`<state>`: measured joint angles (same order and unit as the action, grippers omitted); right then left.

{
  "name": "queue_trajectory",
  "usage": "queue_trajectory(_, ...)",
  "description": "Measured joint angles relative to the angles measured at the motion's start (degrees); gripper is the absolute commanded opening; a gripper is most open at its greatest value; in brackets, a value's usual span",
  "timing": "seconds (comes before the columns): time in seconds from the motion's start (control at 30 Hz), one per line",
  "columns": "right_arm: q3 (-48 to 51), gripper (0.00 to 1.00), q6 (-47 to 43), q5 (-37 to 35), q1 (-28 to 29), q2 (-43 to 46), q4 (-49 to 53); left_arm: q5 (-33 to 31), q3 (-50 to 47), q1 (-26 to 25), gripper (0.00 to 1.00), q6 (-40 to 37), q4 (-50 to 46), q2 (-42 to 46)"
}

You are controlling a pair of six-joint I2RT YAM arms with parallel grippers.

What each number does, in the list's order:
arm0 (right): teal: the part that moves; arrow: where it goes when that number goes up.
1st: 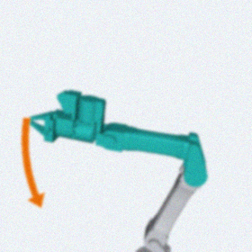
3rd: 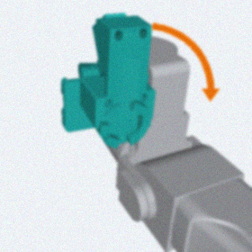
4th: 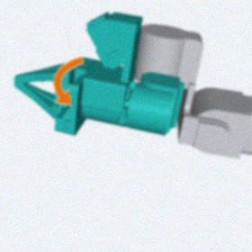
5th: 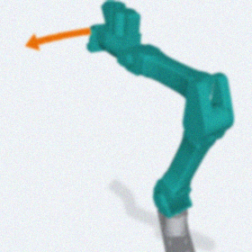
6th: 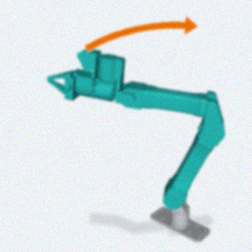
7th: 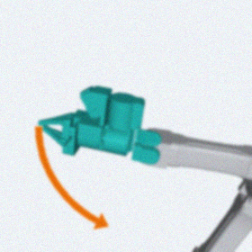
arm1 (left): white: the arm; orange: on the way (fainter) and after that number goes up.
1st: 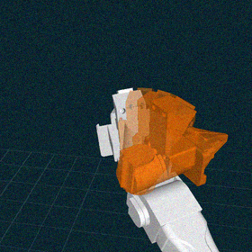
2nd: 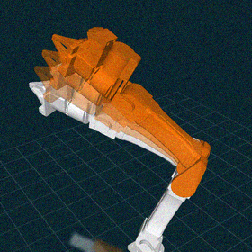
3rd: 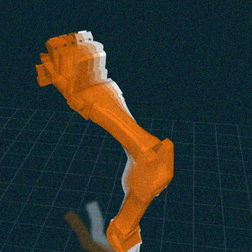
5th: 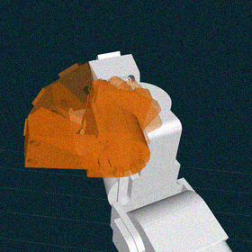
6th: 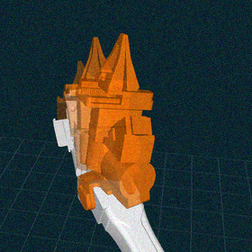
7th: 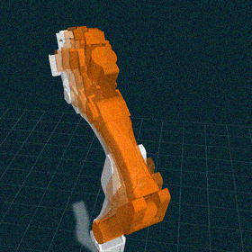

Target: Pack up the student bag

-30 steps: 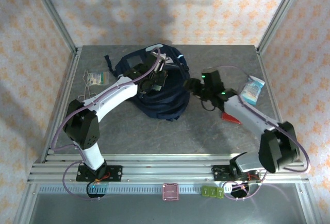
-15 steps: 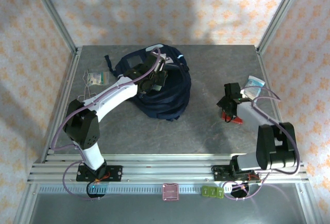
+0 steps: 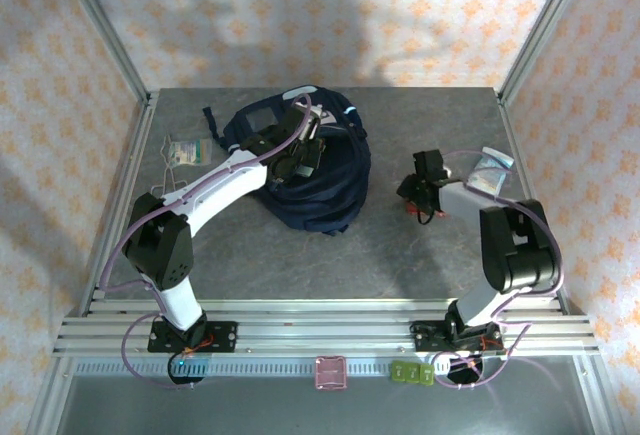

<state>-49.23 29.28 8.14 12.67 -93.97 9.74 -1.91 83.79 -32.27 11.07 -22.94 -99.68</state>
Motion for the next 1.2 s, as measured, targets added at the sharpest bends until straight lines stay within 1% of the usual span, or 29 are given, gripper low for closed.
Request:
queue_trajectory(0.1, -1.86, 0.58, -2.32, 0.81, 2.29, -1.4, -0.13, 0.0, -0.07, 0.02, 0.0, 0.02, 0.0, 0.0)
queue_trajectory(0.23, -2.27, 0.65, -3.67, 1.29, 3.28, -0.55, 1.95, 0.0, -0.37, 0.0, 0.0, 0.02, 0.17, 0.0)
queue_trajectory(0.3, -2.27, 0.67, -3.54, 1.16, 3.26, 1.2, 4.04, 0.0, -0.39, 0.0, 0.0, 0.02, 0.22, 0.0)
queue_trajectory(0.4, -2.25, 0.67, -2.19, 0.66, 2.99, 5.6, 6.84, -0.02, -0.7, 0.02, 0.0, 0.07, 0.55, 0.13)
queue_trajectory(0.5, -1.05, 0.66, 0.52, 1.42, 0.59, 10.56, 7.58, 0.0, -1.6, 0.02, 0.0, 0.46, 1.29, 0.44)
queue_trajectory(0.67, 6.58, 0.63, 5.49, 5.64, -5.46, 16.39, 6.75, 0.0, -1.9, 0.02, 0.0, 0.76, 1.66, 0.63)
queue_trajectory(0.77, 9.73, 0.61, 8.44, 8.9, -7.76, 16.57, 5.99, 0.0, -1.9, 0.02, 0.0, 0.92, 1.7, 0.66)
queue_trajectory(0.87, 10.78, 0.61, 10.64, 10.93, -8.94, 16.55, 4.96, 0.0, -1.95, 0.02, 0.0, 0.98, 1.73, 0.66)
queue_trajectory(0.93, 10.78, 0.57, 11.69, 12.35, -9.57, 16.09, 3.21, 0.0, -2.23, 0.02, 0.0, 1.07, 1.79, 0.72)
queue_trajectory(1.03, 10.78, 0.56, 13.16, 14.1, -10.36, 13.79, 0.74, 0.02, -2.62, 0.02, 0.0, 1.07, 1.97, 0.79)
queue_trajectory(1.2, 10.78, 0.56, 14.58, 15.3, -10.6, 10.08, -0.59, 0.02, -2.64, 0.02, 0.0, 1.07, 2.14, 0.85)
